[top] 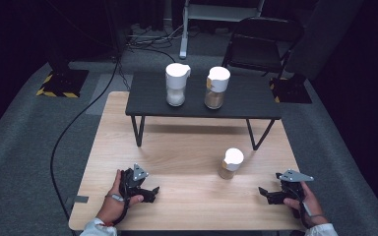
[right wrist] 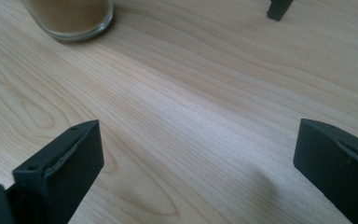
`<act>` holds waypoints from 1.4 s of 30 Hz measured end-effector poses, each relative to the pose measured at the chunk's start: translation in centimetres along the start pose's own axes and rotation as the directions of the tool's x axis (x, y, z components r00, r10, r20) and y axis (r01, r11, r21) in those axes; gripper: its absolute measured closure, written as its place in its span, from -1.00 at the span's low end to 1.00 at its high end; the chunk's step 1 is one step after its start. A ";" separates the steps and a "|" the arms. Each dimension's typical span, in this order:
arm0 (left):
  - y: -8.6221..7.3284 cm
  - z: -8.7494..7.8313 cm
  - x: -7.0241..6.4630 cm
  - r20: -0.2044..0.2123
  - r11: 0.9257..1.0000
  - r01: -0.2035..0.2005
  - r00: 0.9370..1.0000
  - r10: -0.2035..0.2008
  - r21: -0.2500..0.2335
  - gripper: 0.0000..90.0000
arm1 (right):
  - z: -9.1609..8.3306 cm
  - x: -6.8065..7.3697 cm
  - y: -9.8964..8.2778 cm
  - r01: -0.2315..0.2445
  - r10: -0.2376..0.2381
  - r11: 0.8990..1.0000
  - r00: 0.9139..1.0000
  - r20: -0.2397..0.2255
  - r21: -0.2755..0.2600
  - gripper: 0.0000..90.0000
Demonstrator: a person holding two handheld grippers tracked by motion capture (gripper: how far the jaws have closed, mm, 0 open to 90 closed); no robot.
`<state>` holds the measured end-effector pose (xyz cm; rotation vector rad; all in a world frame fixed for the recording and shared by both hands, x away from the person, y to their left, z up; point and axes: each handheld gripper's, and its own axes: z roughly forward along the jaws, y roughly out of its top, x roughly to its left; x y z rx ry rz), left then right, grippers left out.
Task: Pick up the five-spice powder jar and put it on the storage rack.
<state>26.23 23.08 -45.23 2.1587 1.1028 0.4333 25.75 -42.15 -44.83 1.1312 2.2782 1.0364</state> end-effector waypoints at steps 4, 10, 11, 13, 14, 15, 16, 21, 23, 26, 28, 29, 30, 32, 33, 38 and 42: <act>0.0 0.0 0.0 0.000 1.000 0.000 1.000 0.000 0.000 -1.00 | -0.2 0.0 0.1 -0.011 0.010 1.000 1.000 -0.017 -0.016 -0.97; 0.0 0.0 0.0 0.000 1.000 0.000 1.000 0.000 0.000 -1.00 | -0.5 0.3 0.1 -0.006 0.005 0.999 1.000 -0.028 -0.044 -0.97; 0.0 0.0 0.0 0.000 1.000 0.000 1.000 0.000 0.000 -1.00 | -0.5 0.3 0.1 -0.002 0.000 0.999 1.000 -0.030 -0.049 -0.97; 0.0 0.0 0.0 0.000 1.000 0.000 1.000 0.000 0.000 -1.00 | -0.6 0.5 0.2 0.005 -0.007 0.999 1.000 -0.025 -0.050 -0.97; 0.0 0.0 0.0 0.000 1.000 0.000 1.000 0.000 0.000 -1.00 | -0.6 0.5 0.2 0.006 -0.007 0.999 1.000 -0.025 -0.054 -0.97; 0.0 0.0 0.0 0.000 1.000 0.000 1.000 0.000 0.000 -1.00 | -0.6 0.5 0.2 0.006 -0.007 0.998 1.000 -0.027 -0.057 -0.97; 0.0 0.0 0.0 0.000 1.000 0.000 1.000 0.000 0.000 -1.00 | -0.7 0.5 0.2 0.006 -0.008 0.998 1.000 -0.029 -0.062 -0.97; 0.0 0.0 0.0 0.000 1.000 0.002 1.000 -0.002 -0.001 -1.00 | -0.8 0.7 0.2 0.010 -0.013 0.997 0.999 -0.033 -0.083 -0.97; 0.0 0.0 0.0 0.000 1.000 0.000 1.000 0.000 0.000 -1.00 | -0.8 0.7 0.1 0.018 -0.022 0.995 0.999 -0.040 -0.099 -0.97; 0.0 0.0 0.0 0.000 1.000 0.000 1.000 0.000 0.000 -1.00 | -0.8 0.9 0.1 0.022 -0.028 0.993 0.999 -0.044 -0.115 -0.97; 0.0 0.0 0.0 0.000 1.000 0.000 1.000 0.000 0.000 -1.00 | -0.8 1.0 0.2 0.029 -0.035 0.992 0.998 -0.043 -0.124 -0.97; 0.0 0.0 0.0 0.001 1.000 0.002 1.000 -0.002 -0.001 -1.00 | -0.8 1.1 0.2 0.029 -0.035 0.991 0.998 -0.045 -0.127 -0.97; 0.0 0.0 0.0 0.000 1.000 0.000 1.000 0.000 0.000 -1.00 | -0.7 1.1 0.3 0.029 -0.036 0.991 0.998 -0.050 -0.129 -0.97; 0.0 0.0 0.0 0.000 1.000 0.000 1.000 0.000 0.000 -1.00 | -0.6 1.2 0.3 0.039 -0.047 0.990 0.997 -0.055 -0.138 -0.97; 0.0 0.0 0.0 0.000 1.000 0.000 1.000 0.000 0.000 -1.00 | -0.5 1.3 0.5 0.040 -0.048 0.990 0.997 -0.055 -0.135 -0.97; 0.0 0.0 0.0 0.000 1.000 0.000 1.000 0.000 0.000 -1.00 | -0.1 1.6 0.9 0.054 -0.063 0.989 0.996 -0.063 -0.137 -0.97; 0.0 0.0 0.0 0.000 1.000 0.000 1.000 0.000 0.000 -1.00 | 0.2 1.9 1.2 0.061 -0.071 0.987 0.995 -0.066 -0.147 -0.97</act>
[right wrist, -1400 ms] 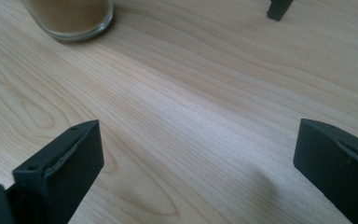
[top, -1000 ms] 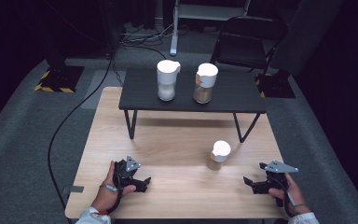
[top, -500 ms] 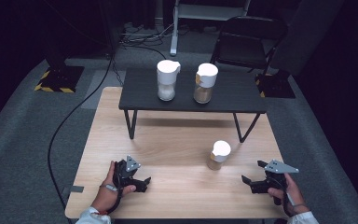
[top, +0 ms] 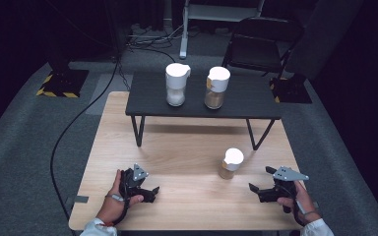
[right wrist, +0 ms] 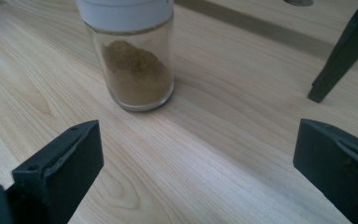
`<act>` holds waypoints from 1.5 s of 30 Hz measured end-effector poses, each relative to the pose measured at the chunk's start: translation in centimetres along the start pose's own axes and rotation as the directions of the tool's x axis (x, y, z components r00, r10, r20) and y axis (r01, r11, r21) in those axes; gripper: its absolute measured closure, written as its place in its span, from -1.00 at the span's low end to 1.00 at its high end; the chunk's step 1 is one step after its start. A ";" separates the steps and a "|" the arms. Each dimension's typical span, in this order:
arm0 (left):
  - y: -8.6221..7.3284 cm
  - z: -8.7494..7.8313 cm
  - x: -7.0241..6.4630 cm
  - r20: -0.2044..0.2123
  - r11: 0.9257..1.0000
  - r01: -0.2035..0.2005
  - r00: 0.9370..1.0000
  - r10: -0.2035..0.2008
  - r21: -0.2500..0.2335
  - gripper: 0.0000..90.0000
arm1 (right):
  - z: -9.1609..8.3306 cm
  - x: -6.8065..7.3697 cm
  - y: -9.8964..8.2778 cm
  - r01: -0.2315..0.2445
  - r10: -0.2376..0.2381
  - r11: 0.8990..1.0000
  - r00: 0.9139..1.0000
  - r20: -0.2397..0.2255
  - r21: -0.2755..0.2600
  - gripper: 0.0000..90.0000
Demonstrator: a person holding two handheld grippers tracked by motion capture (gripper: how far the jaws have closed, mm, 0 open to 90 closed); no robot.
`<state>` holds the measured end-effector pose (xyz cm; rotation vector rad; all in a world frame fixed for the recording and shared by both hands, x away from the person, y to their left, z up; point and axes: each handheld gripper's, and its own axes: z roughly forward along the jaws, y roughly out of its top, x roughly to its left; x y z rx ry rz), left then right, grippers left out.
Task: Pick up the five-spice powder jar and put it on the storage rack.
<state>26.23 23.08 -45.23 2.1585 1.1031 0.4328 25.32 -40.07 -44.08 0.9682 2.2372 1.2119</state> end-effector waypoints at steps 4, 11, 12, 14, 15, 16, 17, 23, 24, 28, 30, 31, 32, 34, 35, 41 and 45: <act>0.0 0.0 0.0 0.000 1.000 0.000 1.000 0.000 0.000 -1.00 | 0.4 0.2 0.2 0.002 -0.002 1.000 1.000 -0.004 -0.003 -0.97; 0.0 0.0 0.0 0.000 1.000 0.000 1.000 0.000 0.000 -1.00 | 1.1 0.4 0.6 0.013 -0.013 1.000 1.000 -0.009 -0.009 -0.97; 0.0 0.0 0.0 0.000 1.000 0.000 1.000 0.000 0.000 -1.00 | 1.2 0.4 0.6 0.014 -0.014 1.000 1.000 -0.013 -0.011 -0.97; 0.0 0.0 0.0 0.000 1.000 -0.001 1.000 0.001 0.000 -1.00 | 1.5 0.5 0.8 0.022 -0.022 1.000 1.000 -0.014 -0.012 -0.97; 0.0 0.0 0.0 0.000 1.000 -0.001 1.000 0.001 0.000 -1.00 | 1.5 0.5 0.9 0.019 -0.020 1.000 1.000 -0.014 -0.012 -0.97; 0.0 0.0 0.0 0.000 1.000 0.000 1.000 0.000 0.000 -1.00 | 1.6 0.5 0.9 0.021 -0.021 1.000 1.000 -0.016 -0.013 -0.97; 0.0 0.0 0.0 0.000 1.000 0.001 1.000 -0.001 -0.001 -1.00 | 1.8 0.5 1.0 0.024 -0.024 1.000 1.000 -0.018 -0.016 -0.97; 0.0 0.0 0.0 0.000 1.000 -0.001 1.000 0.001 0.000 -1.00 | 2.4 0.7 1.5 0.031 -0.032 0.999 0.999 -0.034 -0.014 -0.97; 0.0 0.0 0.0 0.000 1.000 0.000 1.000 0.000 0.000 -1.00 | 2.6 0.7 1.6 0.036 -0.036 0.999 0.999 -0.038 -0.014 -0.97; 0.0 0.0 0.0 0.000 1.000 -0.001 1.000 0.001 0.000 -1.00 | 2.8 0.7 1.8 0.037 -0.038 0.999 0.998 -0.048 -0.014 -0.97; 0.0 0.0 0.0 0.000 1.000 0.000 1.000 0.000 0.000 -1.00 | 3.0 0.8 2.0 0.036 -0.037 0.999 0.998 -0.049 -0.017 -0.97; 0.0 0.0 0.0 0.000 1.000 -0.001 1.000 0.001 0.000 -1.00 | 3.1 0.8 2.0 0.036 -0.037 0.999 0.998 -0.051 -0.019 -0.97; 0.0 0.0 0.0 0.000 1.000 0.000 1.000 0.000 0.000 -1.00 | 3.2 0.8 2.1 0.035 -0.036 0.999 0.998 -0.054 -0.021 -0.97; 0.0 0.0 0.0 0.000 1.000 0.001 1.000 -0.001 -0.001 -1.00 | 3.4 0.8 2.2 0.033 -0.034 0.999 0.998 -0.058 -0.022 -0.97; 0.0 0.0 0.0 0.000 1.000 0.002 1.000 -0.002 0.000 -1.00 | 3.5 0.8 2.3 0.035 -0.036 0.999 0.998 -0.059 -0.022 -0.97; 0.0 0.0 0.0 0.000 1.000 -0.001 1.000 0.001 0.000 -1.00 | 4.3 0.9 2.8 0.034 -0.035 0.999 0.997 -0.068 -0.022 -0.97; 0.0 0.0 0.0 0.000 1.000 0.002 1.000 -0.002 0.000 -1.00 | 4.8 0.9 3.0 0.032 -0.034 0.999 0.996 -0.077 -0.019 -0.97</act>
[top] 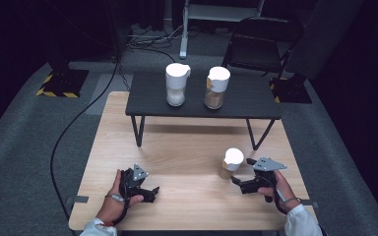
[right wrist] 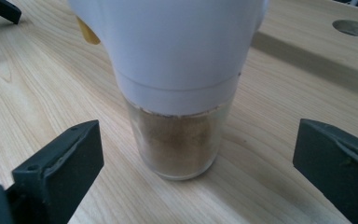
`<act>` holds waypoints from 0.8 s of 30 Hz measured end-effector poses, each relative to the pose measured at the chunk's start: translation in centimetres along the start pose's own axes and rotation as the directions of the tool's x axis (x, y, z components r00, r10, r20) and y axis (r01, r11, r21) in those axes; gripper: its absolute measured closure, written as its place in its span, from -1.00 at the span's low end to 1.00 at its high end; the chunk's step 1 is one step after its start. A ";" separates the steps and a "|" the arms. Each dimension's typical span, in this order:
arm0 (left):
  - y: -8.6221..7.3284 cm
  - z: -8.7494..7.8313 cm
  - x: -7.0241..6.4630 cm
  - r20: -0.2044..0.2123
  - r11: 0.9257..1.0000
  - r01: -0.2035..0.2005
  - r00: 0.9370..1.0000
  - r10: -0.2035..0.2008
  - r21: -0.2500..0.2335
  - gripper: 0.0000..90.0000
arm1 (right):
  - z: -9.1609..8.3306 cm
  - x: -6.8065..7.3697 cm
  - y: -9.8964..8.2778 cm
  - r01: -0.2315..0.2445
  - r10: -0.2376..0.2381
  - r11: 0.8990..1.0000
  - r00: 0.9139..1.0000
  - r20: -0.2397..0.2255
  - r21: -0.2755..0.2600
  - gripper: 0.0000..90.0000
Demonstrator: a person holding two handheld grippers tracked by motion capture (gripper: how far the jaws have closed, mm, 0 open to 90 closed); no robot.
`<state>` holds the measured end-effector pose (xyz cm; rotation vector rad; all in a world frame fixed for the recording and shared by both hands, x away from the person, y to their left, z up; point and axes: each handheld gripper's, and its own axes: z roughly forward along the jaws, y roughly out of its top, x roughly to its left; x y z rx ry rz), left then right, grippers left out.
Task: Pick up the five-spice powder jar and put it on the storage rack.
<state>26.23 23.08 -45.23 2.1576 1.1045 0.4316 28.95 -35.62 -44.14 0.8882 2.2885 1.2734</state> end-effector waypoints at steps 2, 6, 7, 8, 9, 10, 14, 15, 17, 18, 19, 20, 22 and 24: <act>0.0 0.0 0.0 0.000 1.000 -0.001 1.000 0.001 0.000 -1.00 | 0.3 0.0 0.1 -0.004 0.004 1.000 1.000 -0.003 0.000 -0.97; 0.0 0.0 0.0 0.000 1.000 -0.001 1.000 0.001 0.000 -1.00 | 0.7 0.0 0.3 -0.008 0.008 1.000 1.000 -0.012 -0.003 -0.96; 0.0 0.0 0.0 0.000 1.000 -0.001 1.000 0.001 -0.001 -1.00 | 0.8 0.0 0.4 -0.008 0.008 1.000 1.000 -0.013 -0.003 -0.96; 0.0 0.0 0.0 0.000 1.000 -0.001 1.000 0.001 0.000 -1.00 | 0.9 0.0 0.4 -0.005 0.005 1.000 1.000 -0.018 -0.004 -0.96; 0.0 0.0 0.0 0.000 1.000 0.000 1.000 0.000 -0.001 -1.00 | 1.0 0.1 0.5 -0.003 0.003 1.000 1.000 -0.019 -0.005 -0.96; 0.0 0.0 0.0 -0.001 1.000 -0.002 1.000 0.002 0.000 -1.00 | 1.1 0.1 0.6 -0.002 0.002 1.000 1.000 -0.021 -0.005 -0.96; 0.0 0.0 0.0 0.000 1.000 -0.001 1.000 0.001 0.000 -1.00 | 1.4 0.1 0.8 -0.001 0.001 1.000 0.999 -0.032 -0.009 -0.96; 0.0 0.0 0.0 0.000 1.000 -0.001 1.000 0.001 0.000 -1.00 | 1.5 0.1 0.9 0.002 -0.002 1.000 0.999 -0.032 -0.010 -0.96; 0.0 0.0 0.0 0.000 1.000 -0.002 1.000 0.002 0.000 -1.00 | 1.6 0.1 1.0 -0.001 0.001 1.000 0.999 -0.036 -0.011 -0.96; 0.0 0.0 0.0 0.000 1.000 -0.001 1.000 0.001 -0.001 -1.00 | 1.7 0.1 1.0 -0.001 0.001 1.000 0.999 -0.039 -0.011 -0.96; 0.0 0.0 0.0 0.000 1.000 0.000 1.000 0.000 -0.001 -1.00 | 1.8 0.2 1.1 -0.001 0.001 1.000 0.999 -0.038 -0.010 -0.96; 0.0 0.0 0.0 0.000 1.000 -0.002 1.000 0.002 0.000 -1.00 | 1.8 0.1 1.1 0.002 -0.003 1.000 0.999 -0.040 -0.012 -0.96; 0.0 0.0 0.0 0.000 1.000 -0.001 1.000 0.001 -0.001 -1.00 | 2.0 0.0 1.2 -0.008 0.007 1.000 0.999 -0.049 -0.015 -0.96; 0.0 0.0 0.0 0.001 1.000 -0.001 1.000 0.001 -0.001 -1.00 | 2.1 0.0 1.2 -0.015 0.014 1.000 0.999 -0.050 -0.018 -0.96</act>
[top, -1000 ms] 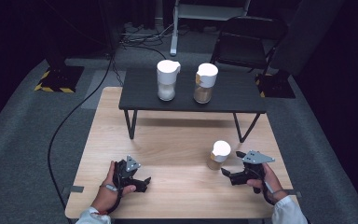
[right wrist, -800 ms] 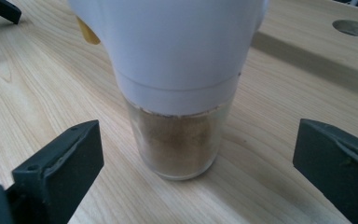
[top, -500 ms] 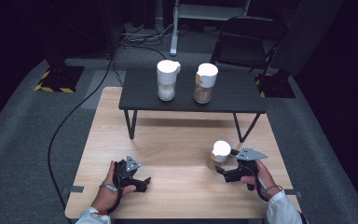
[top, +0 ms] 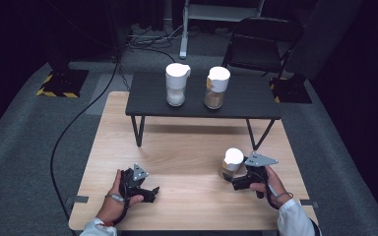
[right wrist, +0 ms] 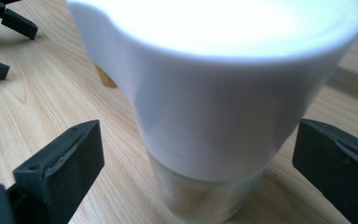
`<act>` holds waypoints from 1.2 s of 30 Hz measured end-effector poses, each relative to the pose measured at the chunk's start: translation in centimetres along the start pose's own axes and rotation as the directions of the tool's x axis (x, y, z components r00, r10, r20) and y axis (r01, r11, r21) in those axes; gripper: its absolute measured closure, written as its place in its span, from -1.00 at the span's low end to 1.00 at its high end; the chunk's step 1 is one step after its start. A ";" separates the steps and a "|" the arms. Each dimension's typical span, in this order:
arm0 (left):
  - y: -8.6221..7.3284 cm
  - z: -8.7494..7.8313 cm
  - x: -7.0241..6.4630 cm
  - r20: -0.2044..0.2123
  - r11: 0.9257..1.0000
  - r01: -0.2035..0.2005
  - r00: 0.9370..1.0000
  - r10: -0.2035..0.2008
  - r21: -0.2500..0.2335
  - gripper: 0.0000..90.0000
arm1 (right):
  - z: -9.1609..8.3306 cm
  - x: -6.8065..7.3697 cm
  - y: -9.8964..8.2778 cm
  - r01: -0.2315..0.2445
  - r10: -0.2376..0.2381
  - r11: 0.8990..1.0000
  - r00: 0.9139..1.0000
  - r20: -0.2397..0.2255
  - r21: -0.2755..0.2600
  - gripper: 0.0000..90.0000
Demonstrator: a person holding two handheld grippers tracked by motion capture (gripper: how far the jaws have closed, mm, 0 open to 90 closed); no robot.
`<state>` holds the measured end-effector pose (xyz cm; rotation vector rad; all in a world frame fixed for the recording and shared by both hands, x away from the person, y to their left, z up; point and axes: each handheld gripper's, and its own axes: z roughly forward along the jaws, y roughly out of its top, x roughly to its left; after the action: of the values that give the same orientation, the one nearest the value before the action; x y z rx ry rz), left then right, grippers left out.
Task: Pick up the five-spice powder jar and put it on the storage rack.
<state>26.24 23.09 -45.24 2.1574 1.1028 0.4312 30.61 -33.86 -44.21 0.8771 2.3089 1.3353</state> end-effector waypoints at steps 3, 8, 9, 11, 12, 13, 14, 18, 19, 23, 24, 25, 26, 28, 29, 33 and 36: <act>0.0 0.0 0.0 0.000 1.000 -0.003 1.000 0.003 0.001 -1.00 | 0.2 -0.1 0.0 -0.009 0.009 1.000 1.000 -0.005 -0.006 -0.96; 0.0 0.0 0.0 0.001 1.000 -0.002 1.000 0.002 0.001 -1.00 | 0.3 -0.3 -0.2 -0.035 0.035 0.999 0.999 -0.008 -0.016 -0.94; 0.0 0.0 0.0 0.001 1.000 -0.002 1.000 0.002 0.000 -1.00 | 0.3 -0.3 -0.2 -0.041 0.040 0.999 0.999 -0.007 -0.018 -0.94; 0.0 0.0 0.0 0.001 1.000 -0.002 1.000 0.002 0.000 -1.00 | 0.3 -0.3 -0.4 -0.054 0.054 0.998 0.999 -0.007 -0.025 -0.91; 0.0 0.0 0.0 0.001 1.000 -0.003 1.000 0.003 0.001 -1.00 | 0.3 -0.3 -0.5 -0.070 0.069 0.997 0.998 -0.011 -0.031 -0.90; 0.0 0.0 0.0 0.000 1.000 -0.003 1.000 0.003 0.001 -1.00 | 0.4 -0.4 -0.6 -0.085 0.085 0.996 0.996 -0.014 -0.036 -0.86; 0.0 0.0 0.0 0.000 1.000 -0.002 1.000 0.002 0.000 -1.00 | 0.4 -0.4 -0.7 -0.098 0.097 0.994 0.995 -0.017 -0.042 -0.81; 0.0 0.0 0.0 0.000 1.000 -0.003 1.000 0.003 0.000 -1.00 | 0.5 -0.3 -1.0 -0.117 0.116 0.991 0.993 -0.024 -0.059 -0.72; 0.0 0.0 0.0 0.000 1.000 -0.003 1.000 0.003 0.001 -1.00 | 0.5 -0.3 -1.0 -0.125 0.123 0.990 0.992 -0.023 -0.065 -0.68; 0.0 0.0 0.0 0.000 1.000 -0.003 1.000 0.003 0.000 -1.00 | 0.6 0.1 -1.2 -0.140 0.140 0.987 0.990 0.002 -0.077 -0.48; 0.0 0.0 0.0 0.001 1.000 -0.002 1.000 0.002 0.001 -1.00 | 0.6 0.2 -1.2 -0.142 0.143 0.987 0.990 0.010 -0.079 -0.44; 0.0 0.0 0.0 0.001 1.000 -0.002 1.000 0.002 0.001 -1.00 | 0.5 0.1 -1.1 -0.144 0.145 0.987 0.989 0.011 -0.078 -0.43; 0.0 0.0 0.0 0.001 1.000 -0.002 1.000 0.002 0.001 -1.00 | 0.5 0.2 -1.1 -0.143 0.144 0.987 0.989 0.014 -0.078 -0.43; 0.0 0.0 0.0 0.000 1.000 -0.003 1.000 0.003 0.001 -1.00 | 0.5 0.7 -1.1 -0.126 0.129 0.989 0.991 0.030 -0.077 -0.41; 0.0 0.0 0.0 0.001 1.000 -0.002 1.000 0.002 0.001 -1.00 | 0.5 0.8 -1.0 -0.117 0.120 0.990 0.992 0.037 -0.077 -0.40; 0.0 0.0 0.0 0.001 1.000 -0.002 1.000 0.002 0.001 -1.00 | 0.4 1.5 -1.1 -0.093 0.099 0.992 0.993 0.065 -0.090 -0.37; 0.0 0.0 0.0 0.001 1.000 -0.003 1.000 0.003 0.001 -1.00 | 0.3 1.8 -1.3 -0.081 0.090 0.992 0.993 0.081 -0.100 -0.35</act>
<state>26.29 23.07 -45.23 2.1596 1.0999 0.4312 29.00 -32.93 -45.44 0.9920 2.1459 1.4030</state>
